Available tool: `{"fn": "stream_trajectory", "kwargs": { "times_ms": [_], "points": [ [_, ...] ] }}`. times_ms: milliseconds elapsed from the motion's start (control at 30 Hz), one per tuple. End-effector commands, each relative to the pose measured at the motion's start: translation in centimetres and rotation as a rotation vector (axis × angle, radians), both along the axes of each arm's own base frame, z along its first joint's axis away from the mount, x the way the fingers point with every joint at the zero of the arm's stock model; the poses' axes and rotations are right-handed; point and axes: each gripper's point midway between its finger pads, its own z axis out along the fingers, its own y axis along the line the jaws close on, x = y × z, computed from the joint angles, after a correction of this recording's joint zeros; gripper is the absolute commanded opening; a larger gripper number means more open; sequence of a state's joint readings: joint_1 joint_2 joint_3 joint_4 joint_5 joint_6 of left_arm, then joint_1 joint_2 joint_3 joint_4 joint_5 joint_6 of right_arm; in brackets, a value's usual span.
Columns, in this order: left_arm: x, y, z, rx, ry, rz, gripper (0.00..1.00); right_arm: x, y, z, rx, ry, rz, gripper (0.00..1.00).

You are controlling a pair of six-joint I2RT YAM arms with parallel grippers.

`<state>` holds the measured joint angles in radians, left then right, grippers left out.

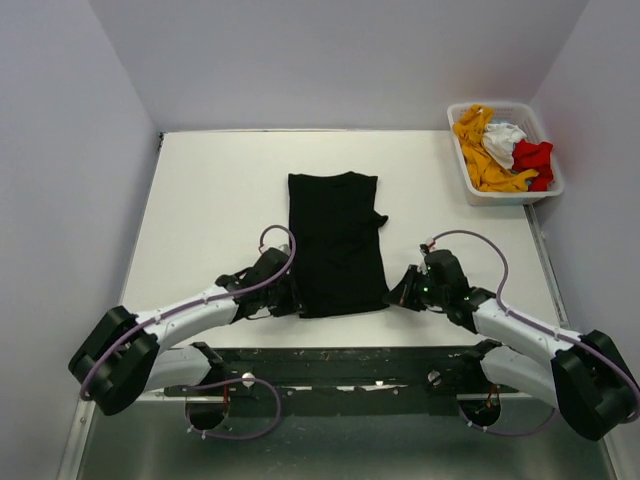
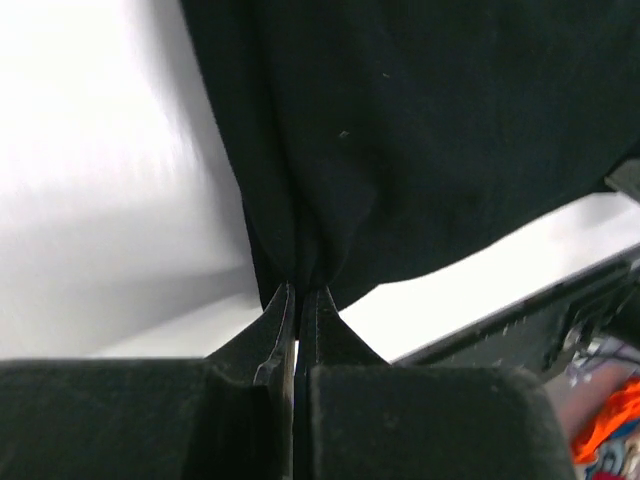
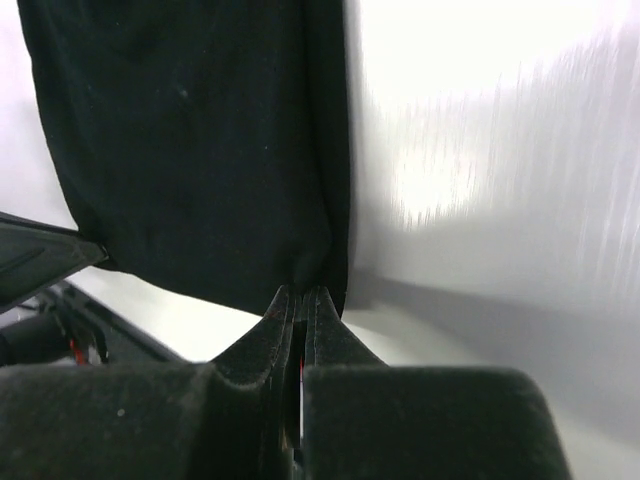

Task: Fold and stack the t-shirts
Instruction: Grab one side of the 2/3 rectangular tshirt with both arms, then fold the long partially folded tshirt into a neat square

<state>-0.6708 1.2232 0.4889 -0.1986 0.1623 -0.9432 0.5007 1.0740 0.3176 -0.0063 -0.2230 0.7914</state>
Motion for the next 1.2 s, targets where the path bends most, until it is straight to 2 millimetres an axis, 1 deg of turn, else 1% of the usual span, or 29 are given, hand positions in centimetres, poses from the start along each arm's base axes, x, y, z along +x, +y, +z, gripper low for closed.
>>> {"fn": "stream_trajectory", "kwargs": {
  "times_ms": [0,33,67,133,200,233,300,367,400,467,500,567,700,767,800,867,900,933,1000,1100,1133,1167],
  "points": [
    [-2.9,2.5,0.4,0.141,0.013,0.105,0.00,-3.6,0.6,0.4,0.064,0.056,0.110,0.01],
    [-3.4,2.8,0.9,0.154,0.000,0.113,0.00,-3.9,0.6,0.8,0.070,0.055,0.114,0.01],
    [-3.6,2.6,1.6,0.139,-0.023,0.100,0.00,-4.2,0.5,1.2,0.079,0.048,0.116,0.01],
    [-4.0,2.0,3.1,0.088,-0.061,0.077,0.00,-4.3,0.8,2.8,0.109,0.012,0.134,0.01],
    [-3.9,1.0,4.7,0.033,-0.103,0.045,0.00,-3.8,1.1,4.9,0.123,-0.043,0.145,0.01],
    [-3.6,0.5,5.6,0.008,-0.129,0.024,0.00,-3.3,1.0,5.8,0.121,-0.071,0.138,0.01],
    [-3.1,-0.3,7.2,-0.016,-0.167,-0.003,0.00,-1.7,0.9,7.8,0.105,-0.142,0.105,0.01],
    [-2.1,-0.6,8.9,-0.015,-0.215,-0.003,0.00,0.2,0.8,9.8,0.088,-0.205,0.057,0.01],
    [-1.5,-0.4,9.6,0.002,-0.243,0.008,0.00,1.4,0.7,11.2,0.080,-0.236,0.021,0.01],
    [0.3,0.2,11.6,0.025,-0.296,0.060,0.00,4.0,-0.2,12.6,0.031,-0.285,-0.081,0.01],
    [1.3,0.9,12.2,0.049,-0.315,0.101,0.00,5.1,-0.6,13.2,0.004,-0.305,-0.119,0.01],
    [3.2,1.3,13.7,0.047,-0.335,0.139,0.00,7.6,-1.2,14.8,-0.038,-0.357,-0.192,0.01],
    [7.1,1.7,15.7,0.040,-0.361,0.180,0.00,11.5,0.0,17.3,-0.044,-0.434,-0.225,0.01],
    [9.1,2.3,16.3,0.068,-0.371,0.207,0.00,13.6,0.4,17.7,-0.071,-0.450,-0.233,0.01],
    [10.1,2.6,17.0,0.071,-0.385,0.222,0.00,14.5,0.5,18.0,-0.085,-0.461,-0.235,0.01],
    [12.1,2.9,17.7,0.083,-0.398,0.240,0.00,16.5,0.9,19.0,-0.099,-0.488,-0.241,0.01],
    [13.0,2.8,17.9,0.085,-0.399,0.242,0.00,17.5,1.0,19.0,-0.110,-0.493,-0.245,0.01],
    [13.9,3.1,18.0,0.097,-0.397,0.252,0.00,18.4,1.2,19.6,-0.113,-0.505,-0.249,0.01],
    [15.6,3.5,18.2,0.123,-0.394,0.259,0.00,20.5,1.0,19.3,-0.128,-0.499,-0.260,0.01],
    [18.0,4.0,18.2,0.154,-0.379,0.271,0.00,22.7,0.8,18.8,-0.139,-0.491,-0.264,0.01],
    [18.8,4.0,17.7,0.163,-0.365,0.271,0.00,23.5,0.7,18.5,-0.145,-0.488,-0.269,0.01],
    [19.7,4.1,17.8,0.162,-0.363,0.273,0.00,24.2,0.6,18.4,-0.147,-0.488,-0.273,0.01]
  ]
}}
